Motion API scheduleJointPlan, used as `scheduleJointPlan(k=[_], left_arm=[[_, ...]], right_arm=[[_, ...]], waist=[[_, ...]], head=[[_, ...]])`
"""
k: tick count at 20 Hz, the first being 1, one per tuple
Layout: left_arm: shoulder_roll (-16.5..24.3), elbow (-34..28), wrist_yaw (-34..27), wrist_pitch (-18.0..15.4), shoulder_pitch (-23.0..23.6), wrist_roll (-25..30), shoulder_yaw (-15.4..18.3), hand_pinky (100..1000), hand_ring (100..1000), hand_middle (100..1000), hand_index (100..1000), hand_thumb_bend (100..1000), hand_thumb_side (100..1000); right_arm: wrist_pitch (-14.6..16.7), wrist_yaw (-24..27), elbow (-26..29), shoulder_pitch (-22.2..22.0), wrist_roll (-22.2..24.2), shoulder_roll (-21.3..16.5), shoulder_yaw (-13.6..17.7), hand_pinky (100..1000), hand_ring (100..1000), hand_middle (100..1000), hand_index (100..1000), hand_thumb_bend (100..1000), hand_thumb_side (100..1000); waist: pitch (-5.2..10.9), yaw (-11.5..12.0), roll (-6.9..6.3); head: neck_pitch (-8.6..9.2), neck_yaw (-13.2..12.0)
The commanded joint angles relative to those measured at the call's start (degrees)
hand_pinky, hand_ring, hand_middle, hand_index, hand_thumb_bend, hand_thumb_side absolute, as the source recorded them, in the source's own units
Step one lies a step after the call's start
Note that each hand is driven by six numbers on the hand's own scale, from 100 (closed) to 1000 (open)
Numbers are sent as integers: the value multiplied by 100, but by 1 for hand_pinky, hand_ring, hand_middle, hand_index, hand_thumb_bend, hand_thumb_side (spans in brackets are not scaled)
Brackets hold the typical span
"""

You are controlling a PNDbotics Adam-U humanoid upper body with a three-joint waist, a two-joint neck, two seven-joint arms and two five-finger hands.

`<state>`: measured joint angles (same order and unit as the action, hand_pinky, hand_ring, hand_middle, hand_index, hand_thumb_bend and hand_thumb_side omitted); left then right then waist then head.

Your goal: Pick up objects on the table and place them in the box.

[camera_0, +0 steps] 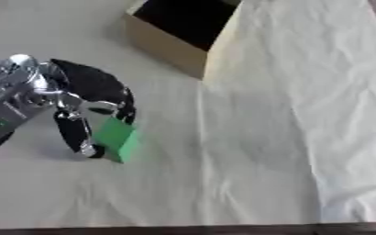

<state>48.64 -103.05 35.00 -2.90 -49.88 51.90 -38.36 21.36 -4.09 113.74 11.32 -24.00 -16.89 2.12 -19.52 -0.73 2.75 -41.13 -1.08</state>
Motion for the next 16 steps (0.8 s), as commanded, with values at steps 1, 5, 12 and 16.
scheduleJointPlan(k=[1,5,12,16], left_arm=[[108,-294,-105,224,-105,-54,217,614,683,537,651,306,147],[191,-602,-228,460,-140,-42,415,592,659,526,634,271,143],[144,-930,-388,928,-619,-214,1081,587,649,528,632,208,112],[-76,-687,-408,1062,-1066,-300,1280,584,645,527,631,188,101]], right_arm=[[-19,30,85,29,-16,-49,26,797,678,591,808,100,760],[-34,22,85,21,-22,-55,33,796,678,590,808,100,760],[2,3,85,30,-44,-106,51,797,678,590,808,100,754],[0,-5,85,35,-52,-116,57,796,678,588,807,100,755]], waist=[[93,8,-12],[94,11,-11],[87,38,-7],[61,49,-17]], head=[[-15,-5],[-9,2],[-20,8],[6,8]])
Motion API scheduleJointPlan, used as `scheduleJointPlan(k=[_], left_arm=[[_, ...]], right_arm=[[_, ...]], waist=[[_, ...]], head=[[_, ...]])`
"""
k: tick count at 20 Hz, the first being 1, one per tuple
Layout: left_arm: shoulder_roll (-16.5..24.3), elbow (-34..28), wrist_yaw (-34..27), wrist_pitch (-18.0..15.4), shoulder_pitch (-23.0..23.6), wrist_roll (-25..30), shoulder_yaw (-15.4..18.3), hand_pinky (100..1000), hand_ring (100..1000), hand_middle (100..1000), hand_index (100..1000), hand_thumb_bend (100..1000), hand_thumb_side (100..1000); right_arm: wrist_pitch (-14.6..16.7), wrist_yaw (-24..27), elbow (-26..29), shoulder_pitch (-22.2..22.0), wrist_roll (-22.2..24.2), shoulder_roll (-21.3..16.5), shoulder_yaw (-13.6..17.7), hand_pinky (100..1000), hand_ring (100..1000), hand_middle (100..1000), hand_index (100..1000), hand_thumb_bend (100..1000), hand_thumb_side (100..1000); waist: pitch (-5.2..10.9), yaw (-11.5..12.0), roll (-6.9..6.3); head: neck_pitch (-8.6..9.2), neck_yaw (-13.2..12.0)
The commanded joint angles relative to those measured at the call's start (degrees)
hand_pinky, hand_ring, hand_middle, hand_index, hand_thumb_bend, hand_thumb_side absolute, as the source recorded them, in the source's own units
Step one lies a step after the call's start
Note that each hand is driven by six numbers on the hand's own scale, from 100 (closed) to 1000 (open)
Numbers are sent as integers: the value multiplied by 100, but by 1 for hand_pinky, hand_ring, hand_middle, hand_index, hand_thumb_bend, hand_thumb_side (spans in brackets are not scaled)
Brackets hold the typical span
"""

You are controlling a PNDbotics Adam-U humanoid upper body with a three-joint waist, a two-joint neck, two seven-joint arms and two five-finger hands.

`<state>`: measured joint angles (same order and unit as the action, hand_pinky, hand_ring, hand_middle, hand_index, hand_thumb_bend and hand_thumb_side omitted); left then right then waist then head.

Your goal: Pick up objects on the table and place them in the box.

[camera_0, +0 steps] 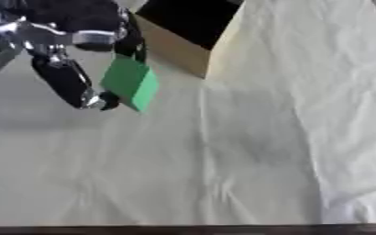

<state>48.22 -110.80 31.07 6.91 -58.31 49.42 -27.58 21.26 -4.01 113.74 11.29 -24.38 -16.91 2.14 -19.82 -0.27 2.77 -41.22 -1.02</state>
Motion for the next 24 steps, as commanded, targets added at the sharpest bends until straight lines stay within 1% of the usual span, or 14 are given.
scheduleJointPlan(k=[1,2,5,8,12,14,17,22,24], left_arm=[[-103,213,35,89,-324,-79,225,580,642,527,630,100,138],[-172,348,88,85,-407,-115,234,577,639,525,629,175,100],[-420,826,227,58,-634,-280,273,565,630,524,628,154,100],[-692,1317,368,27,-842,-529,345,548,642,523,625,137,100],[-1059,1962,544,-3,-1083,-870,428,534,637,523,626,132,100],[-1247,2300,748,-56,-1209,-1052,452,533,637,523,626,130,100],[-1446,2726,1072,-146,-1350,-1311,525,528,635,522,624,115,100],[-1670,3251,1434,-257,-1512,-1605,664,525,634,521,625,112,100],[-1742,3428,1563,-274,-1577,-1708,722,526,634,521,625,109,100]], right_arm=[[11,-15,85,41,-16,-116,56,796,677,588,807,100,747],[12,-17,85,44,-16,-116,56,796,677,588,807,100,756],[5,-23,85,56,-17,-106,58,797,677,587,807,100,757],[17,-24,85,83,-23,-103,62,796,678,587,807,100,756],[32,-14,85,119,-14,-89,51,797,678,587,807,100,754],[46,-5,85,152,-2,-81,43,797,678,587,807,100,755],[49,3,85,175,26,-64,33,797,674,586,807,100,758],[56,26,85,230,45,-49,24,797,674,586,807,100,756],[60,39,85,256,55,-48,15,797,674,586,807,100,754]], waist=[[82,-3,-22],[73,-8,-22],[35,-44,-27],[2,-91,-29],[-49,-145,3],[-84,-183,22],[-126,-194,54],[-154,-120,108],[-162,-97,130]], head=[[23,2],[31,3],[57,-13],[86,-47],[140,-133],[192,-205],[309,-244],[578,-247],[682,-287]])
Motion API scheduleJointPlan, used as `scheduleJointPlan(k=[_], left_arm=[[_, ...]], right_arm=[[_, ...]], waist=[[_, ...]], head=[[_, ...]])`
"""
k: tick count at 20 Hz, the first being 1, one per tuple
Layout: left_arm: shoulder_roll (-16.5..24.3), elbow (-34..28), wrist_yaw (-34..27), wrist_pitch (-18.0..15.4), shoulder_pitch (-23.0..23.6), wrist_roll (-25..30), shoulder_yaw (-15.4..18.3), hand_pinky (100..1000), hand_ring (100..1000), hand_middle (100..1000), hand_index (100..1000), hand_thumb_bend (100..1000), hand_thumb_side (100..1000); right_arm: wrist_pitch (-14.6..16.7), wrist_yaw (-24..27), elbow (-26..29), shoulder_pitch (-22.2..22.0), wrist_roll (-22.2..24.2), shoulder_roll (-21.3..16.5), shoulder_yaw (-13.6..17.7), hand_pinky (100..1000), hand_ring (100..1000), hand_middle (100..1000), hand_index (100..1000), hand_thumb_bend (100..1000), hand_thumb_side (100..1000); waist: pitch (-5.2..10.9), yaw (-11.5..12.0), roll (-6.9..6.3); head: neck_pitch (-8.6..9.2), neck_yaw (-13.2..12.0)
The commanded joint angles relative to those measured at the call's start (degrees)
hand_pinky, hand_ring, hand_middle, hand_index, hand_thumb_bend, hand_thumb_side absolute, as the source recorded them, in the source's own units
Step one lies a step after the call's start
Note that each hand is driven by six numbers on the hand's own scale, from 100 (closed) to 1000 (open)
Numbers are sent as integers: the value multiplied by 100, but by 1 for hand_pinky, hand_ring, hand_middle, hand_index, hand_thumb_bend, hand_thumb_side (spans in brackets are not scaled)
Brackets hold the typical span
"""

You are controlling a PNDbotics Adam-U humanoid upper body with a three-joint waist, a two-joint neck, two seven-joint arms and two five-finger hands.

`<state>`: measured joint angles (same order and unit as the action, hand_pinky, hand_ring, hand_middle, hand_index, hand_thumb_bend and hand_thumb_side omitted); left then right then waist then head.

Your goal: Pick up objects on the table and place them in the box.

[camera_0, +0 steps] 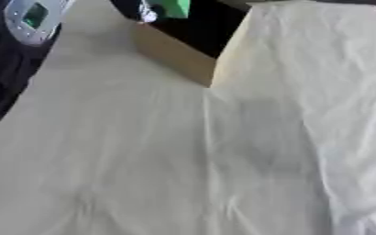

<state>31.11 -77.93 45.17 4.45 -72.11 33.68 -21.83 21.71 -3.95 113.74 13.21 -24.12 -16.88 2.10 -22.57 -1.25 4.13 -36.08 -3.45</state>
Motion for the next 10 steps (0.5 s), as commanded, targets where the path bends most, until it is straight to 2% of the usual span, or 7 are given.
scheduleJointPlan(k=[1,5,10], left_arm=[[-64,240,234,-40,-235,-188,174,526,632,520,624,107,100],[-209,558,418,-108,-367,-359,268,509,611,515,620,100,100],[-425,795,421,-196,-506,-465,265,495,599,513,620,100,100]], right_arm=[[18,40,85,77,38,-51,13,797,674,586,807,100,755],[12,64,85,111,74,-34,-7,797,672,585,807,100,761],[3,78,85,157,85,-5,-13,796,672,584,807,100,765]], waist=[[106,0,-2],[61,-53,-20],[-17,-125,-38]], head=[[222,-68],[362,-128],[443,-177]])
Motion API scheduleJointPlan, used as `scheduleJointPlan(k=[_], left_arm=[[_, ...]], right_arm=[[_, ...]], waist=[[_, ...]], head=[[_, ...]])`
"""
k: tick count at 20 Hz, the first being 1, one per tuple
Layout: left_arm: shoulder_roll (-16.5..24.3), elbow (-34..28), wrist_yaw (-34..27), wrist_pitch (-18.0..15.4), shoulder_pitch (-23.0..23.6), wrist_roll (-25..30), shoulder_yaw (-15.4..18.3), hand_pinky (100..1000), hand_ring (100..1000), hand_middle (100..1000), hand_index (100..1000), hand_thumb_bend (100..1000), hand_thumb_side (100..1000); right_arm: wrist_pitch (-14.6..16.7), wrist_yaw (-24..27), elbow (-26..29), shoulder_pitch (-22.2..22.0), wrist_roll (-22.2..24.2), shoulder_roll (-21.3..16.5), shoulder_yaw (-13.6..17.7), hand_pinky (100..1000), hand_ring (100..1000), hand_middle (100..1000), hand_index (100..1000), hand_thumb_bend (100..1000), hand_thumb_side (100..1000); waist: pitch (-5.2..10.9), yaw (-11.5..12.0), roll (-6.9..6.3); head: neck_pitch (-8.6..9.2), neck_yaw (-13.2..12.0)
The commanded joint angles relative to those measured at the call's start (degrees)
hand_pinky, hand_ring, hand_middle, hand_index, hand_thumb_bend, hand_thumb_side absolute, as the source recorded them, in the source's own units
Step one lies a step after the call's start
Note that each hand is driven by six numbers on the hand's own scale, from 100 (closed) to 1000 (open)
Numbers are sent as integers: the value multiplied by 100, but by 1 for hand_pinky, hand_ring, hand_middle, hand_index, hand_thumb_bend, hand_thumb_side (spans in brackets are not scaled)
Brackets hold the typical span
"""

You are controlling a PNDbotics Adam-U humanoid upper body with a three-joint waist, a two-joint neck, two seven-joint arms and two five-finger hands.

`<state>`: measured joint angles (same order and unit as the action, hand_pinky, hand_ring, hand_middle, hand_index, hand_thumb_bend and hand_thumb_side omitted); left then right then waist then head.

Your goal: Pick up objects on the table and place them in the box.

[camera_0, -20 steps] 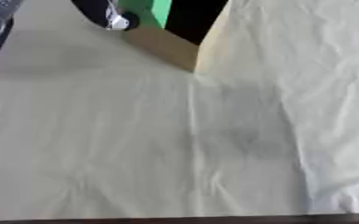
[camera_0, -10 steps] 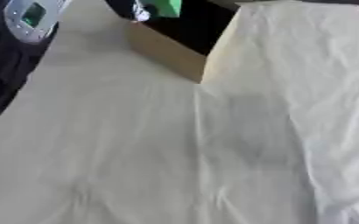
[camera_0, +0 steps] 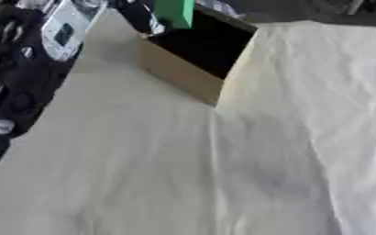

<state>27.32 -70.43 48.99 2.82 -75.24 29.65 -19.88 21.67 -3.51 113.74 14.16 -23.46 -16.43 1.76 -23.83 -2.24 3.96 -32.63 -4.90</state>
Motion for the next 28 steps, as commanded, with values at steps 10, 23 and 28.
scheduleJointPlan(k=[10,23,28], left_arm=[[-370,482,416,-91,-387,-281,134,485,591,514,622,101,100],[-650,1130,510,-170,-253,-630,248,421,546,526,635,127,111],[-661,1146,490,-233,-237,-599,178,485,599,604,720,303,152]], right_arm=[[1,70,85,185,51,-11,-6,797,670,582,807,100,775],[-33,106,85,279,89,118,-45,798,668,578,806,100,793],[-77,131,85,273,83,148,-46,798,666,576,806,100,802]], waist=[[-70,-181,-99],[-309,-363,-48],[-361,-358,-52]], head=[[220,-206],[368,-388],[348,-378]])
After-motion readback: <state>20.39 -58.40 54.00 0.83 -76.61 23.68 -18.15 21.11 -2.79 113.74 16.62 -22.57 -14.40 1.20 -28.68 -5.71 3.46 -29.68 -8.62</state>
